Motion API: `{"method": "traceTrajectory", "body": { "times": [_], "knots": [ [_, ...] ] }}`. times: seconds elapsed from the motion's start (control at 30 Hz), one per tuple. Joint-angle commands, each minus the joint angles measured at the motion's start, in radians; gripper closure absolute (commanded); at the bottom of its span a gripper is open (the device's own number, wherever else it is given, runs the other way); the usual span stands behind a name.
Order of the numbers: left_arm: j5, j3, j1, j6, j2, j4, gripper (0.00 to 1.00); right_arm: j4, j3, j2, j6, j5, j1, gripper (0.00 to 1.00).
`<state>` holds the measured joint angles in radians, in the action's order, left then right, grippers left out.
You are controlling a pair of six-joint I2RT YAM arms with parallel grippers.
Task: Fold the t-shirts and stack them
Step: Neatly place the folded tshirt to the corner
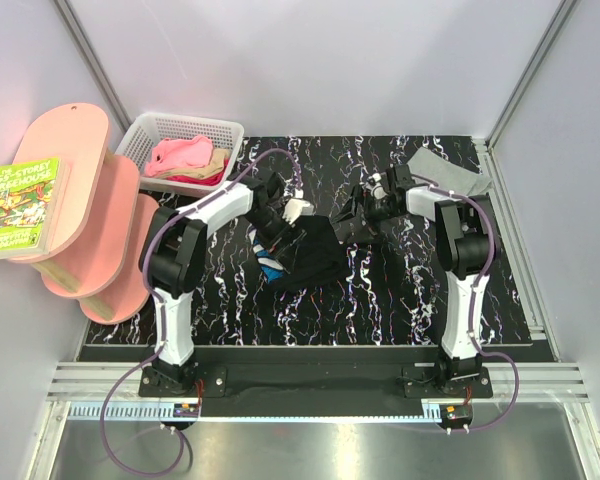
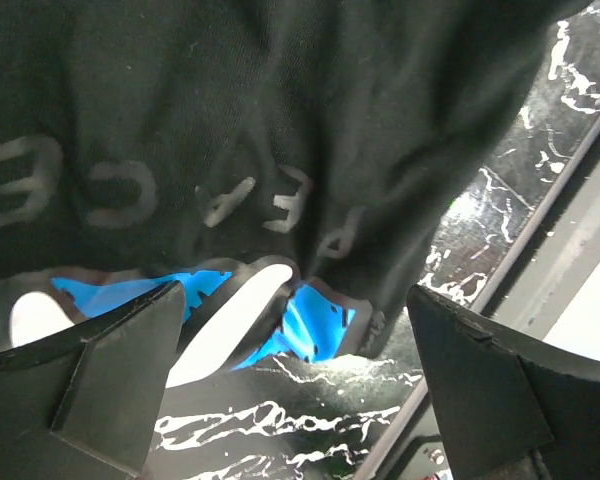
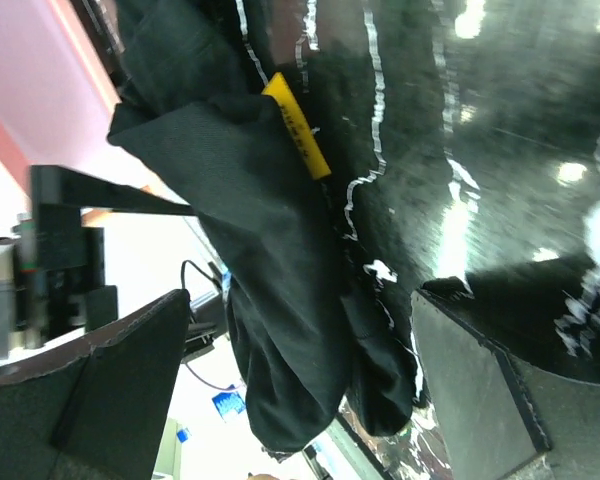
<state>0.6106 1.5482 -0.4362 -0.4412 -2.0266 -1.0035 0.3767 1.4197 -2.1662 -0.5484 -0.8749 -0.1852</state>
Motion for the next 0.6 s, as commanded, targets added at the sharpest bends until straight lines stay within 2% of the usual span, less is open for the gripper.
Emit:
{"method": "traceTrajectory", "body": {
  "times": [0.0,0.3,0.57],
  "knots": [
    [-0.034,-0.068,-0.025,0.007,0.029,0.054,0.01,-0.038,-0.018,-0.070,0.035,0.073,-0.057,0.00],
    [-0.058,-0.195,-0.059,0.021,0.054,0.140,0.01,-0.082,-0.033,-0.113,-0.007,0.094,-0.172,0.00],
    [-0.034,-0.212,-0.064,0.038,0.072,0.166,0.01,-0.163,-0.111,-0.104,-0.041,0.082,-0.200,0.00]
  ]
}}
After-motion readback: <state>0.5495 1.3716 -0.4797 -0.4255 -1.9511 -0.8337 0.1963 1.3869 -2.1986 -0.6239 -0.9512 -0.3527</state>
